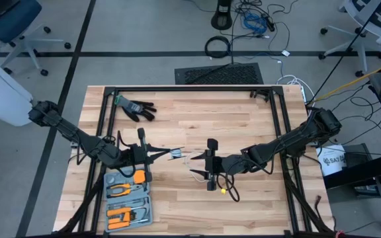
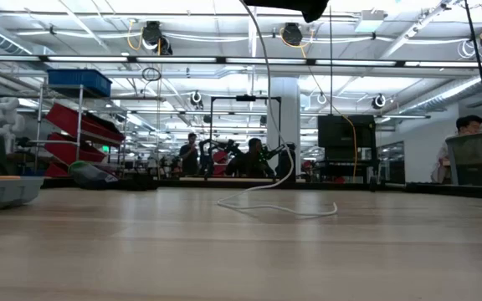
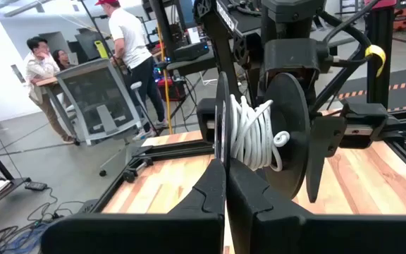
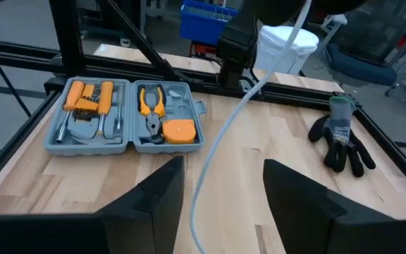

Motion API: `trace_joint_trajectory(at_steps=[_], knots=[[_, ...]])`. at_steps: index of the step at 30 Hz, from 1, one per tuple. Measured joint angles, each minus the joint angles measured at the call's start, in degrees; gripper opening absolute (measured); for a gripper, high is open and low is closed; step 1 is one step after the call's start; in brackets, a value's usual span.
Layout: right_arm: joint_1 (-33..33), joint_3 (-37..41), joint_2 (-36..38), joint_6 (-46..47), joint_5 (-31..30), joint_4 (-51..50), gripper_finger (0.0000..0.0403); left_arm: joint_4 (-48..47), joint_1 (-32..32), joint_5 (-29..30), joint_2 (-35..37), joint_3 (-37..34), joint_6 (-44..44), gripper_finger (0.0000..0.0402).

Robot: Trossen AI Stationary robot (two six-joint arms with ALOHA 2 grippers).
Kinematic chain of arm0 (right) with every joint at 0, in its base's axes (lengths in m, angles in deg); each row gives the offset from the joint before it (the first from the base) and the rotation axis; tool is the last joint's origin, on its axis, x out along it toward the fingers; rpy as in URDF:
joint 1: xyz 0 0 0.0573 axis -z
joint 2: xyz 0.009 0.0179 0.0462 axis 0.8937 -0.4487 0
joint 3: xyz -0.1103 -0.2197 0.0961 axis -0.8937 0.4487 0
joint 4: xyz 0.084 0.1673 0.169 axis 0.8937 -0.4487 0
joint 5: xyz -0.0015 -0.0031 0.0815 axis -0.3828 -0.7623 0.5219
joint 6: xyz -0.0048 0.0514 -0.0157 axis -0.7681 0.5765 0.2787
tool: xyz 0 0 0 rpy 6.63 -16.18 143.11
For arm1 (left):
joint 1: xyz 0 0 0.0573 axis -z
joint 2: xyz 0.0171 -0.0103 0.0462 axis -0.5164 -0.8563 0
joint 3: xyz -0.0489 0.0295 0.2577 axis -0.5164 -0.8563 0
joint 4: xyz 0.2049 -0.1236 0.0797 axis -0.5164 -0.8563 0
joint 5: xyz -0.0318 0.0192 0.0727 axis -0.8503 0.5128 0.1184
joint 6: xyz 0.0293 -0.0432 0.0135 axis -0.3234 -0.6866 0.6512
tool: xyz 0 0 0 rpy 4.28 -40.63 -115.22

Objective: Coil cords
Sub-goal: Uncoil the white cable wire from the spool

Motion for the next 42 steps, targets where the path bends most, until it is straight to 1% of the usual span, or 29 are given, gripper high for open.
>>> trace_joint_trajectory(at_steps=[3,10,17,19,21,24,27,29,37,42], knots=[[0.3,0.0,-0.9,0.4,0.0,0.7,0.0176,0.0,-0.2,0.0,0.0,0.0,0.0,0.0],[0.8,0.0,-4.5,0.3,-0.4,6.3,0.0171,0.0,-0.2,0.0,0.0,0.0,0.0,0.0],[1.4,0.0,-4.4,0.3,-3.0,7.3,0.0166,-1.4,-0.2,0.0,0.0,0.0,0.0,0.0],[1.4,0.0,-4.3,0.5,-3.0,7.3,0.0152,-1.4,-0.2,0.0,0.0,0.0,0.0,0.0],[1.4,0.0,-4.3,1.0,-3.0,7.0,0.0129,-1.4,-0.2,0.0,0.0,0.0,0.0,0.0],[1.4,0.0,-4.3,1.2,-3.0,6.7,0.0084,-1.4,-0.2,0.0,0.0,0.0,0.0,0.0],[1.5,0.0,-4.3,1.2,-3.0,6.3,0.0031,-1.4,-0.2,0.0,0.0,0.0,0.0,0.0],[1.5,0.0,-4.3,1.2,-3.0,5.6,0.0008,-1.7,-0.2,0.0,0.0,0.0,0.0,0.0],[1.3,0.0,-1.0,3.3,-3.6,1.3,0.0003,-7.5,-0.2,0.1,0.0,0.0,1.8,0.0],[0.1,0.0,2.5,3.2,-5.1,0.1,0.0002,-9.8,-0.2,1.9,0.0,0.0,1.8,0.0]])
